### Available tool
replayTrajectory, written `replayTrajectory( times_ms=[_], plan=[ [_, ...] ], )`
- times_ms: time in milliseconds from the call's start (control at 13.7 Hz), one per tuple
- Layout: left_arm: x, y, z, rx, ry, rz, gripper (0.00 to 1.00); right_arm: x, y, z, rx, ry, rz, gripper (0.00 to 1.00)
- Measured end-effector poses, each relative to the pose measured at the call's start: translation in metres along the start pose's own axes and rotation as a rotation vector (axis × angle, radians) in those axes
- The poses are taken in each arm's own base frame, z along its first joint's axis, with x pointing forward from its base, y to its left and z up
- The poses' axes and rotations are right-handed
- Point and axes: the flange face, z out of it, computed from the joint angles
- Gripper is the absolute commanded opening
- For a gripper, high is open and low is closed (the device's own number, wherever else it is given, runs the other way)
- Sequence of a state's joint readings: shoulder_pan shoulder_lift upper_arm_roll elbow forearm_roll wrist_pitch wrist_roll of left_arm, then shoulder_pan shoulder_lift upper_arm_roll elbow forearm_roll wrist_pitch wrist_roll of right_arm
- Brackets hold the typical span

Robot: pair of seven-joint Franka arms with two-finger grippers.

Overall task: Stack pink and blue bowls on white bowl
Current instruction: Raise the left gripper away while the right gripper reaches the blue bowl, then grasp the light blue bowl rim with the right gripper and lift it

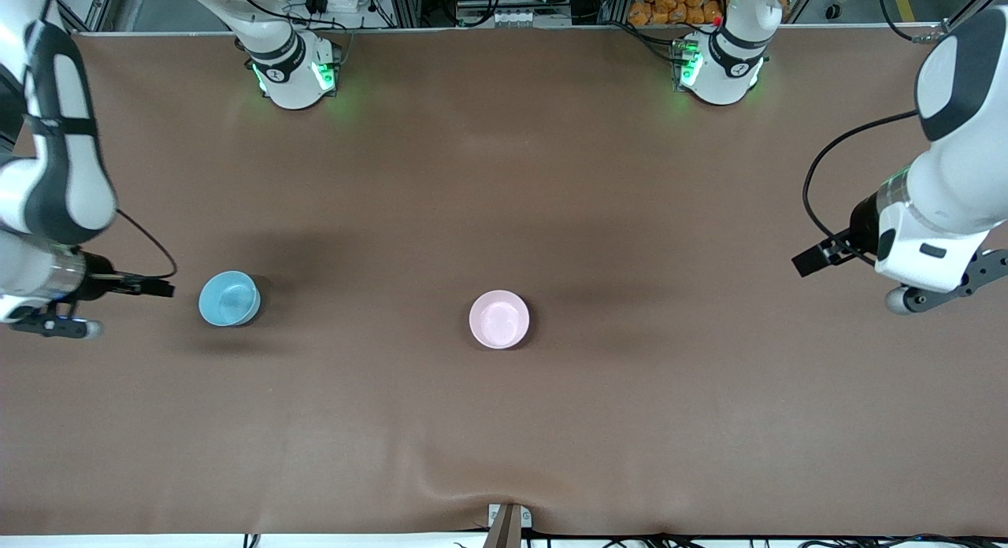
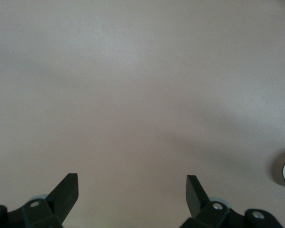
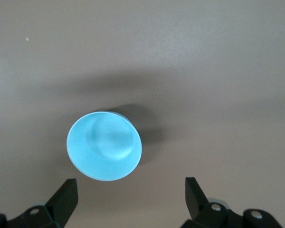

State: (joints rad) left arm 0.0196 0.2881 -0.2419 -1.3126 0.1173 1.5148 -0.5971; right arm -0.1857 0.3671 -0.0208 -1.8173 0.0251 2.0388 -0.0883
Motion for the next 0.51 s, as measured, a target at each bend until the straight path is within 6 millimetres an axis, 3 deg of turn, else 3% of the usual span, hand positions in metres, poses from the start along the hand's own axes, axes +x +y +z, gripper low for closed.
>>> replayTrajectory(
  times_ms=[219,365,511],
  plan=[
    [-0.005,-0.007,-0.011,-0.003,0.015,0.079,1.00,-0.005,-0.001,0.050,-0.004,0.020,-0.038,0.97],
    [-0.007,-0.018,-0.015,-0.005,0.029,0.105,1.00,-0.012,-0.001,0.076,-0.004,0.015,-0.044,0.78],
    [-0.012,-0.030,-0.016,-0.035,0.052,0.145,1.00,-0.014,-0.001,0.089,-0.004,0.004,-0.046,0.65]
  ],
)
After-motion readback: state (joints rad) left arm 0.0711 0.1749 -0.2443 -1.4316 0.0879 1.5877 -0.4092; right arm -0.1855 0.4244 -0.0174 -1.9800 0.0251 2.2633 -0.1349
